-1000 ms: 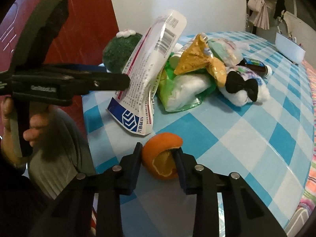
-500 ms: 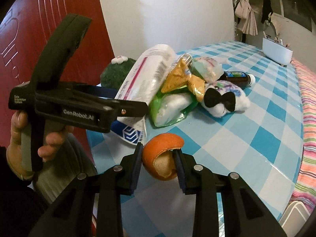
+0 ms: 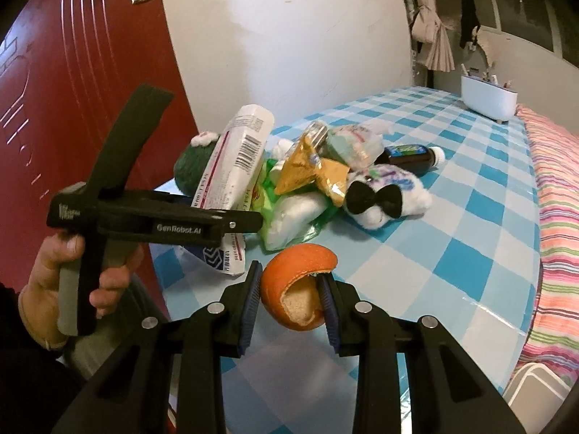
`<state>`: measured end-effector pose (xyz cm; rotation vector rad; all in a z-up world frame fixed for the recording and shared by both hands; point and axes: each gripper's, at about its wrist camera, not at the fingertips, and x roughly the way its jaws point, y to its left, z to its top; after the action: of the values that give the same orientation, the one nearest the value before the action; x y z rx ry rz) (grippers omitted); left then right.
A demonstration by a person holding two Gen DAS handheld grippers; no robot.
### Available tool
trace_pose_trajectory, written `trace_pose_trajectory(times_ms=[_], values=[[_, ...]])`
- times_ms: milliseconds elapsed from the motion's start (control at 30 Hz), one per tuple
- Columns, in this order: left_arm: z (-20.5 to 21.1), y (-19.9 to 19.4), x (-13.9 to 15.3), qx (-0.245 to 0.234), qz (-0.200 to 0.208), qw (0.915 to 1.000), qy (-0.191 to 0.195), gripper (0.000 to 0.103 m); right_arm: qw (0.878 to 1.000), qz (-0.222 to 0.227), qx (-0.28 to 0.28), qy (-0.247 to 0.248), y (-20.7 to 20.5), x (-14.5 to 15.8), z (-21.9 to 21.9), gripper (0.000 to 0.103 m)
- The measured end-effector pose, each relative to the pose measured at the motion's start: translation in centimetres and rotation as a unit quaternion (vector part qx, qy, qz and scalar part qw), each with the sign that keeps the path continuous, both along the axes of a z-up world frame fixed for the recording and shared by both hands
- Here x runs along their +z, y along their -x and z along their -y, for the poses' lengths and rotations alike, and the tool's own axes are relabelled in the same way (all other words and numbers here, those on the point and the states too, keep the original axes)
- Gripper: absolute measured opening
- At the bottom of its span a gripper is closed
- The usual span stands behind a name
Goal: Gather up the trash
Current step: 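Carry the orange peel with the right tool over the white bin and release it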
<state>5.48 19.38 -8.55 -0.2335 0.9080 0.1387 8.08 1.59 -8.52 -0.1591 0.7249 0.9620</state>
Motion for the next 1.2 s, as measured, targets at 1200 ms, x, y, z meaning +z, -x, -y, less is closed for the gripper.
trace_pose_trajectory(times_ms=[1200], values=[[15.0,-1.9,8.4,-0.168,0.178,0.9682,-0.053,0.07,0.969,0.081,-0.232,-0.002,0.3,3.4,13.6,0.031]])
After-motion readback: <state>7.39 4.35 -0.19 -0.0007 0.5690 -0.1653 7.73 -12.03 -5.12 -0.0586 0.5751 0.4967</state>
